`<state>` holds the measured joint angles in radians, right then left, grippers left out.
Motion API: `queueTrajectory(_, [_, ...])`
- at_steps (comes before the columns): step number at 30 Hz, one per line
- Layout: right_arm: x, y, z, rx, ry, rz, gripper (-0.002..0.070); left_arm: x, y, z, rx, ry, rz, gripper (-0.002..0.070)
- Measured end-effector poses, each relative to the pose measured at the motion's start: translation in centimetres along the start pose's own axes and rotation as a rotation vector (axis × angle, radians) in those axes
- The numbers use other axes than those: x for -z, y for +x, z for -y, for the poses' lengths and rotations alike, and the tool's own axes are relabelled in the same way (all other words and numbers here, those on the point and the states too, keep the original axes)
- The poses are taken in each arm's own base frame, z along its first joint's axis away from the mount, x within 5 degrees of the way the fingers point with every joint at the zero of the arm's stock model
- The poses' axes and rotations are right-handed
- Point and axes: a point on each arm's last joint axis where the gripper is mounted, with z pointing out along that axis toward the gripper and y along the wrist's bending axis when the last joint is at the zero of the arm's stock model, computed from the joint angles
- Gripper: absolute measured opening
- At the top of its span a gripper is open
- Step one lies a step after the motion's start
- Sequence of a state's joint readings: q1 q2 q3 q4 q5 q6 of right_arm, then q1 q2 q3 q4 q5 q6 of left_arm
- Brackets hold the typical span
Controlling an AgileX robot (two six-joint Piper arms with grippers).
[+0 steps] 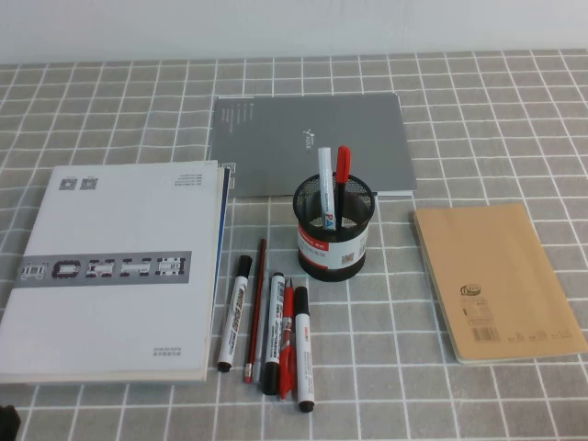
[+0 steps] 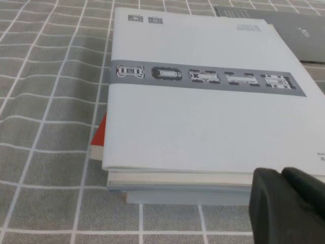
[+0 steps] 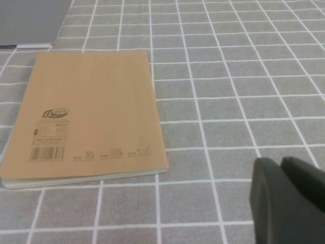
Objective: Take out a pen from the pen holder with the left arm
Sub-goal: 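Take a marker out of the pen holder and lay it on the table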
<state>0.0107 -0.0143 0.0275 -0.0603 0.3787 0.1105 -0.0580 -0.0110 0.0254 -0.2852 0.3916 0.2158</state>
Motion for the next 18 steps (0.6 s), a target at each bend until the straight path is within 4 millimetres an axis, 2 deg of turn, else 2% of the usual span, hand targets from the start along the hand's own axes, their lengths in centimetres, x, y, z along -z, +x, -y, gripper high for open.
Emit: queueTrajectory(18, [0.0, 0.0, 0.0, 0.0, 0.0, 0.0, -0.0013, 0.0, 0.05, -0.27, -0.111, -0.03, -0.007, -0.0003])
